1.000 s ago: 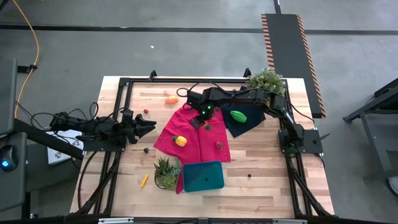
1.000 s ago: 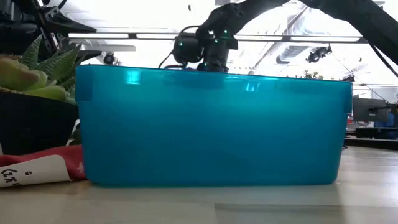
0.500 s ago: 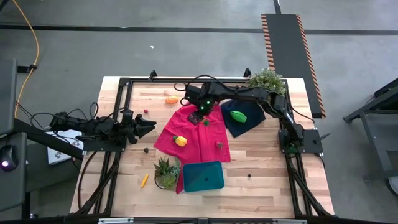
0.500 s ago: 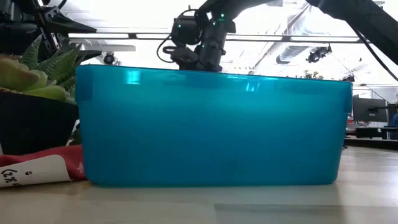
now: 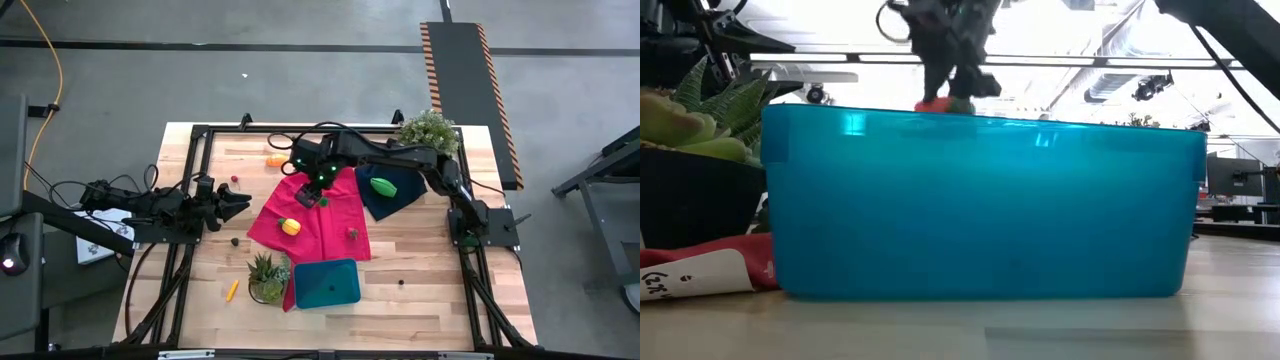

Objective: Pick and placing Produce into tupperware
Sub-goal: Put the orange carrot into the blue bin

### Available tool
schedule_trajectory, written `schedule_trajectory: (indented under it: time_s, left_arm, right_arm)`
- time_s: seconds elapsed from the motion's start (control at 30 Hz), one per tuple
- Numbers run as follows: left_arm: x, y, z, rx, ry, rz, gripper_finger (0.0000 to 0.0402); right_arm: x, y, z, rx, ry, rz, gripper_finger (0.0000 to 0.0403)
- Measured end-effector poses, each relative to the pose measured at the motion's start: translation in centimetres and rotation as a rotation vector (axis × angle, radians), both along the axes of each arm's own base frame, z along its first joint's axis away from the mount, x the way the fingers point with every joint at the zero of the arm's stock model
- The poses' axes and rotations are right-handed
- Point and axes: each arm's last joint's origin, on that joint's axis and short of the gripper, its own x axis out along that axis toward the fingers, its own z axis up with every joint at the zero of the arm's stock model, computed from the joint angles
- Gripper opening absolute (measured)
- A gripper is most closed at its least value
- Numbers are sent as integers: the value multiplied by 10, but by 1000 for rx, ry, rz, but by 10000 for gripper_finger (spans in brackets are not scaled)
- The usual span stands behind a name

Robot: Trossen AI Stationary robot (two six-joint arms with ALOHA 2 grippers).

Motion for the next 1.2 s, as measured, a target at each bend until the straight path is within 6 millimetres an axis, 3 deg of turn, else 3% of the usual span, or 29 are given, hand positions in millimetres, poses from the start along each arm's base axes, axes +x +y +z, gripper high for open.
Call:
schedule_trajectory:
  time_s: [0.13, 0.3, 0.77, 1.2]
  left_arm:
    - [0, 0, 0, 0, 0, 0, 193]
    - [0, 0, 0, 0, 0, -1, 193]
    - [0, 0, 0, -3, -1, -10, 193]
    - [0, -2, 0, 1, 2, -67, 193]
  right_arm:
    - [-2, 13, 20, -7, -35, 34, 162]
    - [-6, 30, 29, -6, -51, 74, 162]
    - [-8, 89, 29, -14, -44, 258, 162]
    - [-8, 127, 27, -48, -54, 215, 162]
